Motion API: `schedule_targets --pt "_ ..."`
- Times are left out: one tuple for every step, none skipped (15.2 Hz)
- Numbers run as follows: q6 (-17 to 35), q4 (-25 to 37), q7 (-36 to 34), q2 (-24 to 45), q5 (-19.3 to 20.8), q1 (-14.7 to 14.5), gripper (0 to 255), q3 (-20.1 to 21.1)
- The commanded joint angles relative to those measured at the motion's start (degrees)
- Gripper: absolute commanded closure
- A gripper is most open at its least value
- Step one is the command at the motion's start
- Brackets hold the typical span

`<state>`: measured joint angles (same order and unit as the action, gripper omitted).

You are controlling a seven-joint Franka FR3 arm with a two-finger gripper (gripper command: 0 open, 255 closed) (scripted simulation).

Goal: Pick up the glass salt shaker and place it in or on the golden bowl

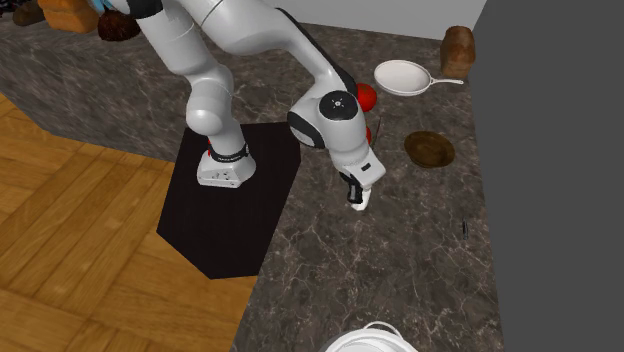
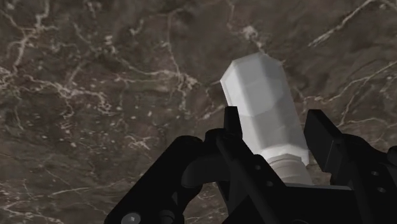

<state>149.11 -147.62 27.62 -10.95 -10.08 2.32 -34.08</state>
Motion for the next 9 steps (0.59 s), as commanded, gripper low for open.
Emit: schedule_targets --pt "-1.6 0.6 -1.6 -1.3 1.7 0.6 255 0.7" --pt "-2.5 0.8 -2.3 -2.0 2.4 1.0 255 1.0" --pt "-3.3 1.1 -2.9 -2.6 3.1 1.3 255 1.3" --pt "-4.1 1.4 -3.5 -3.3 3.7 1.6 255 1.6" --pt "-5.0 1.7 -4.0 -3.9 4.3 1.9 255 1.8" --pt "-5.8 2.0 -4.5 -4.5 4.9 2.1 255 2.1" --pt "-6.6 2.4 -5.0 -5.0 5.4 2.4 255 2.4" --pt "-7.5 2.7 -5.5 -5.6 5.8 2.6 255 2.7" --pt "-8.3 3.1 -5.9 -6.1 6.3 2.8 255 2.9"
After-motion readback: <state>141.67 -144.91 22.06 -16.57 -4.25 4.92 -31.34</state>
